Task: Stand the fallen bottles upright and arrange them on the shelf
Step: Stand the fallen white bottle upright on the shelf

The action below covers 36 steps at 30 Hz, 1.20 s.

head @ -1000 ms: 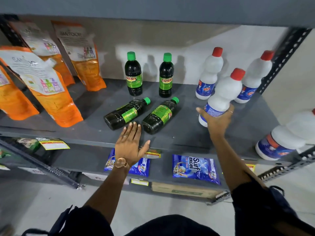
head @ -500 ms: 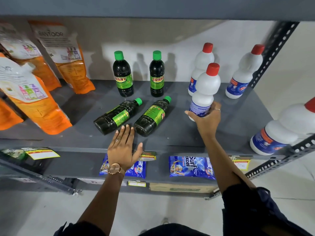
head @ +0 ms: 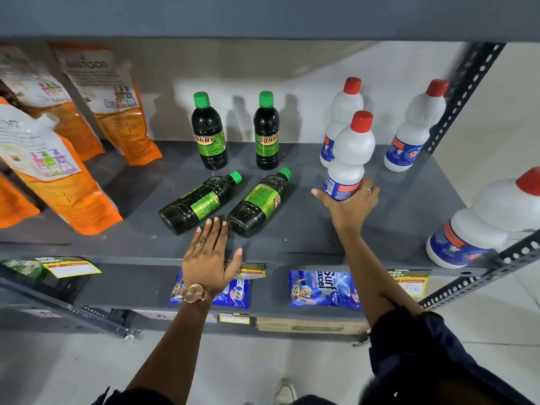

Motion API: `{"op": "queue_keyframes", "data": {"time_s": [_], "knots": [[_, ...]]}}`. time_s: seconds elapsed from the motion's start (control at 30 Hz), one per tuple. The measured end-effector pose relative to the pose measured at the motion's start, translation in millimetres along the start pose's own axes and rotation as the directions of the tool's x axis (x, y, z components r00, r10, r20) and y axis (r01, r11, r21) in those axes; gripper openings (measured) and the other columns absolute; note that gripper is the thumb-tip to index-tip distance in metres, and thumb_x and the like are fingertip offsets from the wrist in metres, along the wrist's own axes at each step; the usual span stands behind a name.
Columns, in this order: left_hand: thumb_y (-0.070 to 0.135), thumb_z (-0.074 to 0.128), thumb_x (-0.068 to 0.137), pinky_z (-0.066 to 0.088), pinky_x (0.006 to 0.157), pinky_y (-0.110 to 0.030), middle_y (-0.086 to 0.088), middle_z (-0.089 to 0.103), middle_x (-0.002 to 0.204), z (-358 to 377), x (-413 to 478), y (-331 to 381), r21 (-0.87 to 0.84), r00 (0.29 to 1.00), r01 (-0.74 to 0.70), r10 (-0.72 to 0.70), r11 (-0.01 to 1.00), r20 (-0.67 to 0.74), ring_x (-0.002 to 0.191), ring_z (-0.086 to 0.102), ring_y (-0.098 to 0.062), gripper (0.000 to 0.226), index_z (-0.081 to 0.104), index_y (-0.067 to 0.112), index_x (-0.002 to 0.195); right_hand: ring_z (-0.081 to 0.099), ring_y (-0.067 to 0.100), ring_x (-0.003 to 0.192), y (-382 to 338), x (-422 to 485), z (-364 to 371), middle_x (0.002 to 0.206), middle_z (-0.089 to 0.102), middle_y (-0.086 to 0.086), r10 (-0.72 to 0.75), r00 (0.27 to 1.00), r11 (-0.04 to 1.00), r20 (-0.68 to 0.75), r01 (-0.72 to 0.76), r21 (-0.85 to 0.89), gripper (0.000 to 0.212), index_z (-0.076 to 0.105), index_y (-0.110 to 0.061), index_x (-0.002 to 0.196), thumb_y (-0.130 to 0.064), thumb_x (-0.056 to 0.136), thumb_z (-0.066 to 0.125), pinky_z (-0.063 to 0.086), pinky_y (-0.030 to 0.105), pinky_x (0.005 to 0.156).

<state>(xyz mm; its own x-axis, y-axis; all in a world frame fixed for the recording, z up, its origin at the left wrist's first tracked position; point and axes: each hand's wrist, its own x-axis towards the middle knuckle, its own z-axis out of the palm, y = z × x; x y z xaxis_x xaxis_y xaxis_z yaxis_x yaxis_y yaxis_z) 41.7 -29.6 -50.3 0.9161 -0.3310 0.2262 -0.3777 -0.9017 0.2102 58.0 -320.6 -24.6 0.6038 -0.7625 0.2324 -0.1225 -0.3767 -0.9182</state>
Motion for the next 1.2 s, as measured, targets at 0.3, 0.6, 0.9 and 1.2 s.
{"op": "queue_keyframes", "data": {"time_s": [0.3, 0.6, 0.9, 1.2], "knots": [[0.059, 0.015, 0.092, 0.030, 0.111, -0.044, -0.017, 0.049, 0.138, 0, 0, 1, 0.006, 1.000, 0.009, -0.009, 1.000, -0.001, 0.132, 0.040, -0.028, 0.077, 0.049, 0.004, 0.132, 0.056, 0.025, 0.113, 3, 0, -4, 0.121, 0.057, 0.010, -0.004, 1.000, 0.998, -0.009, 0.004, 0.062, 0.087, 0.049, -0.010, 0.122, -0.046, 0.054, 0.089, 0.052, 0.040, 0.095], [0.060, 0.014, 0.092, 0.030, 0.111, -0.044, -0.017, 0.049, 0.137, 0, -1, 1, 0.005, 1.000, 0.009, -0.009, 1.000, -0.007, 0.132, 0.041, -0.029, 0.077, 0.050, 0.004, 0.132, 0.060, 0.017, 0.105, 11, 0, -12, 0.121, 0.060, 0.003, -0.019, 0.998, 0.991, 0.068, 0.010, 0.136, 0.075, 0.050, -0.012, 0.129, -0.019, 0.064, 0.087, 0.056, 0.027, 0.088], [0.060, 0.014, 0.092, 0.029, 0.111, -0.044, -0.018, 0.049, 0.138, 0, -2, 0, 0.007, 1.000, 0.002, -0.002, 1.000, -0.009, 0.132, 0.040, -0.029, 0.078, 0.048, 0.003, 0.133, 0.054, 0.017, 0.110, 17, 1, -11, 0.131, 0.053, 0.012, -0.044, 0.993, 0.997, 0.106, 0.037, 0.074, 0.078, 0.046, -0.010, 0.133, -0.020, 0.066, 0.086, 0.047, 0.004, 0.076], [0.059, 0.014, 0.092, 0.027, 0.112, -0.044, -0.018, 0.047, 0.139, 0, -2, 0, 0.009, 1.000, -0.006, 0.006, 1.000, -0.007, 0.133, 0.038, -0.029, 0.077, 0.047, 0.003, 0.134, 0.065, 0.013, 0.097, 7, -16, -41, 0.113, 0.069, 0.002, -0.007, 0.987, 1.000, 0.158, 0.006, 0.009, 0.059, 0.059, -0.013, 0.120, -0.028, 0.068, 0.085, 0.054, 0.028, 0.086]]}}
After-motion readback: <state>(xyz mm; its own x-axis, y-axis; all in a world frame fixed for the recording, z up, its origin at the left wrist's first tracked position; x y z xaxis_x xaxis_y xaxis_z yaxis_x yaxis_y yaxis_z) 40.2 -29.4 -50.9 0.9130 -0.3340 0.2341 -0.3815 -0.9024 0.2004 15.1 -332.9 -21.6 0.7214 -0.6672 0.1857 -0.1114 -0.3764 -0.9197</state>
